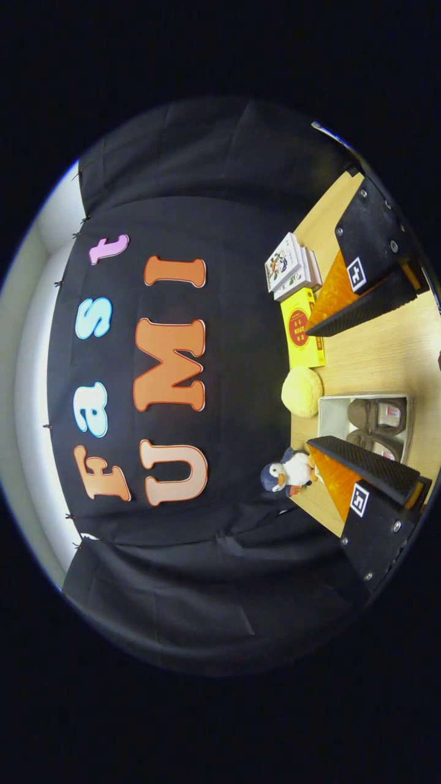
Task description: Open the storage box then place both shoes into the box .Put the left shoe in first, then the right shoe, with the right side of both shoes facing outward in a uniform manner.
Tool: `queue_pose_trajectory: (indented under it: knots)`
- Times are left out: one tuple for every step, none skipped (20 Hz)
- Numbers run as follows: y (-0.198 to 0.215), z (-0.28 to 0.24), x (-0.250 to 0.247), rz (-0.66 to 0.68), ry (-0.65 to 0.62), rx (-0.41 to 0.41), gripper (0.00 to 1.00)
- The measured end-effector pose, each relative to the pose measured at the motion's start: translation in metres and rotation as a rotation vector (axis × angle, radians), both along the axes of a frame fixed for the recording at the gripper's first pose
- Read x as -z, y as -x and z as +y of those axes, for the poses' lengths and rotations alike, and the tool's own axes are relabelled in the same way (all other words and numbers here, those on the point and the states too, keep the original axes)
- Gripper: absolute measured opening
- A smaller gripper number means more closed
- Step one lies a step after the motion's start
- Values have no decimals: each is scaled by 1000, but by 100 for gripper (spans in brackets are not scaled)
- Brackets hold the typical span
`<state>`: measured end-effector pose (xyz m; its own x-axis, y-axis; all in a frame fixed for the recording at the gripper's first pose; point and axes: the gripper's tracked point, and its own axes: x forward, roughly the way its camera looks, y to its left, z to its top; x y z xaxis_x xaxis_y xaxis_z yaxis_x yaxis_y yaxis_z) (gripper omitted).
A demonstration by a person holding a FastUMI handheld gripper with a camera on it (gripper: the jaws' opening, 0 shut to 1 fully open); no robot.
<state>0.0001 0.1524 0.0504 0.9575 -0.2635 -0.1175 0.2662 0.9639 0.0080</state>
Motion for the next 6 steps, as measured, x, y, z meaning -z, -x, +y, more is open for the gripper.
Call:
queue_pose_trajectory:
  knots:
    - [5, -6, -2, -14, 14, 12, 97]
    - [10, -10, -2, -22, 21, 22, 97]
    - [15, -14, -2, -22, 23, 17, 97]
    - [19, -17, -1, -22, 23, 12, 97]
    - [25, -23, -1, -24, 22, 10, 97]
    - [30, -29, -1, -25, 20, 10, 97]
